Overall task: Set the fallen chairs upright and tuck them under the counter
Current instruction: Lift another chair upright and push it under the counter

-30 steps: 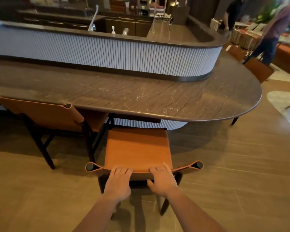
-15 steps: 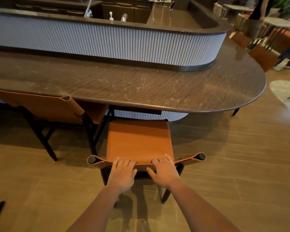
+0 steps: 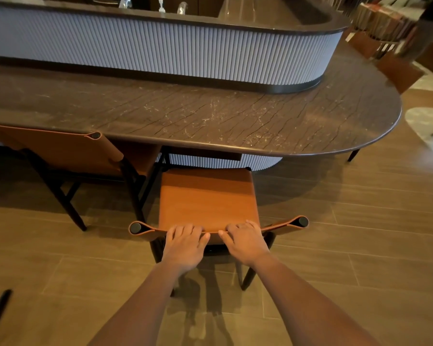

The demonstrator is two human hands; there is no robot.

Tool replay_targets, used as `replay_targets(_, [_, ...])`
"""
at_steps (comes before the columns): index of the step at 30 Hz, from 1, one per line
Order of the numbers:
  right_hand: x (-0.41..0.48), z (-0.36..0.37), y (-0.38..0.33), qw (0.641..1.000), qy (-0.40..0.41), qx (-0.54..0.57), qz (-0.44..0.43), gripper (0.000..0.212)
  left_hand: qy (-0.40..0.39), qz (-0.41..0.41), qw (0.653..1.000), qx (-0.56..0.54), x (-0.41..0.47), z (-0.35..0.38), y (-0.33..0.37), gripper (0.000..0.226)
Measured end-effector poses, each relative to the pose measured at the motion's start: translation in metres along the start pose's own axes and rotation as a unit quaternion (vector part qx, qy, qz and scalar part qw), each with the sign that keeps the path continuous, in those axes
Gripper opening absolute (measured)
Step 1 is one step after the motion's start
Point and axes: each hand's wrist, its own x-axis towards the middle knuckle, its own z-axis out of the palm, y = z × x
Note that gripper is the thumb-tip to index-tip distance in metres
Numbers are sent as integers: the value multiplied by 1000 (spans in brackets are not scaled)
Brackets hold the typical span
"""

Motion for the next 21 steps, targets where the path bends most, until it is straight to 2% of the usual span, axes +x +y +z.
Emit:
replay_targets(2, [2,1,0,1000,8,-12,-2,47,18,-8,1000,21,1,3,2,44])
replay_targets(16, [18,0,2,999,43,-28,-3,44,-16,-65,998,5,25,5,11,49])
replay_targets(19, [16,-5,-1,998,19,54,23,41,-41,-75,995,-52,22,-1,14,50])
replay_targets(21, [8,-10,-2,979,-1,201,44,30,-39,-68,989,-122,13,-8,15,43])
